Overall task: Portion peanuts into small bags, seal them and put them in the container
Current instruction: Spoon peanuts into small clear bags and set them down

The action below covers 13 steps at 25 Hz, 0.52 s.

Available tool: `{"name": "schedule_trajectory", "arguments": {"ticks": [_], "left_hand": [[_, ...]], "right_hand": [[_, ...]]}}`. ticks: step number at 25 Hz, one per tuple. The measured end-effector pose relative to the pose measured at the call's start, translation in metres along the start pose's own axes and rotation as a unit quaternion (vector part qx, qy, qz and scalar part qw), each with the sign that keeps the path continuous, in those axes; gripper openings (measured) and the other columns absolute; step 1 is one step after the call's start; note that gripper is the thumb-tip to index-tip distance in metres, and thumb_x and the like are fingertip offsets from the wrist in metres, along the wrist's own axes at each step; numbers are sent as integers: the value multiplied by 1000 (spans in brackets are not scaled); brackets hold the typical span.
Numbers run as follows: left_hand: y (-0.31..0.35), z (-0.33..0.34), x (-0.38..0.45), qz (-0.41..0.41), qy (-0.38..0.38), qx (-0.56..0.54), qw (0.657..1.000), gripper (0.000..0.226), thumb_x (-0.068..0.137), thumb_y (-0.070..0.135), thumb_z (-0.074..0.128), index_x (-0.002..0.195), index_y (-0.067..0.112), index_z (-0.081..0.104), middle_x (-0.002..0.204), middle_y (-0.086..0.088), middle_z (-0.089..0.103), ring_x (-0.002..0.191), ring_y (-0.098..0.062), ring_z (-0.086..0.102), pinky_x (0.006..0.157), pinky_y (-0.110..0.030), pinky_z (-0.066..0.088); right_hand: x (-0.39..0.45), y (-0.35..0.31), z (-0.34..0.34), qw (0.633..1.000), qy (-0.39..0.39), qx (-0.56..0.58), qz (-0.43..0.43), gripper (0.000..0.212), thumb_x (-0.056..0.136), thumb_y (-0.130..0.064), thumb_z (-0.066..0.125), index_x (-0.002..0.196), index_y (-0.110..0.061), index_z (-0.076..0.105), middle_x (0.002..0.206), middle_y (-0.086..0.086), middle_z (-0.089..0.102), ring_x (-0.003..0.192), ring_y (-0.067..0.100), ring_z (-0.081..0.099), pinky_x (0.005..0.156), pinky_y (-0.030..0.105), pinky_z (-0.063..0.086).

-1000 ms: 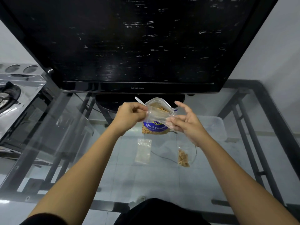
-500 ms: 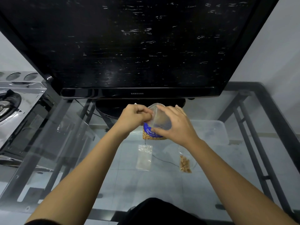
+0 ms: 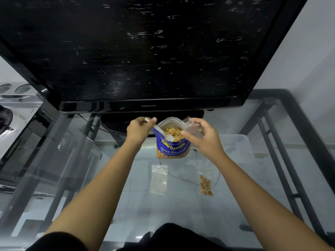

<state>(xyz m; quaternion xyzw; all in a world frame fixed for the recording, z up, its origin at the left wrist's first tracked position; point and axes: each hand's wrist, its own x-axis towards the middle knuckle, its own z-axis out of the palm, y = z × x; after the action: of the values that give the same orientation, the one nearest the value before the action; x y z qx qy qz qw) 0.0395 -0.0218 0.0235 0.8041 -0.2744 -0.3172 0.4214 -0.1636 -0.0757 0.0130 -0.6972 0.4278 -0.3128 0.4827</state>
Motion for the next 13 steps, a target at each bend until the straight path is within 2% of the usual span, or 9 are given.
{"name": "schedule_trajectory", "arguments": {"ticks": [2,4,5,7,8,10,11,13], "left_hand": [[3,4,-2,85,-4,29,996,20,88,29,61,93,12,70,73,5,63,73,-8,58,66,-20,43],[12,3,-8,198,-7,96,976,19,90,25,59,92,10,70,72,3,64,68,-4,57,63,-11,43],[15,3,-9,243,-9,136,960,20,91,24,57,93,8,69,74,0,65,69,-7,59,63,-13,45],[16,2,-6,277,-14,206,939,22,92,24,54,94,6,67,78,-8,68,72,-18,63,68,-28,52],[12,3,-5,258,-25,211,943,22,93,24,54,93,5,66,77,-12,69,72,-22,65,70,-33,54],[4,7,-5,161,-51,119,978,21,93,22,54,90,4,66,73,-12,69,70,-22,68,75,-37,58],[1,10,-5,100,-46,48,993,21,92,20,55,89,3,66,70,-10,68,66,-19,67,76,-36,59],[-1,14,-3,3,-9,-49,999,21,92,18,56,90,-1,67,68,-7,66,61,-14,65,72,-30,59]], "right_hand": [[1,6,0,999,-12,10,31,44,74,-37,74,112,-28,55,104,-14,59,99,2,54,70,2,43],[1,9,-1,998,-30,15,45,41,73,-39,74,109,-32,54,103,-15,60,100,2,56,71,6,46],[1,11,-1,998,-37,17,53,40,73,-40,74,107,-33,54,103,-16,61,102,3,57,72,10,46],[2,13,-1,997,-45,19,63,40,72,-42,74,105,-35,54,103,-16,63,103,4,58,74,12,45],[3,14,-1,996,-46,22,68,41,71,-44,74,105,-34,55,103,-15,64,104,5,58,75,13,45],[3,15,-2,996,-47,30,76,45,69,-47,74,107,-33,56,107,-11,66,106,8,59,78,16,46],[4,15,-2,995,-50,31,78,45,69,-48,74,108,-33,56,107,-11,66,106,9,59,78,18,46],[4,15,-3,995,-60,26,81,46,70,-48,73,109,-31,57,109,-11,65,106,9,58,78,19,47]]}}
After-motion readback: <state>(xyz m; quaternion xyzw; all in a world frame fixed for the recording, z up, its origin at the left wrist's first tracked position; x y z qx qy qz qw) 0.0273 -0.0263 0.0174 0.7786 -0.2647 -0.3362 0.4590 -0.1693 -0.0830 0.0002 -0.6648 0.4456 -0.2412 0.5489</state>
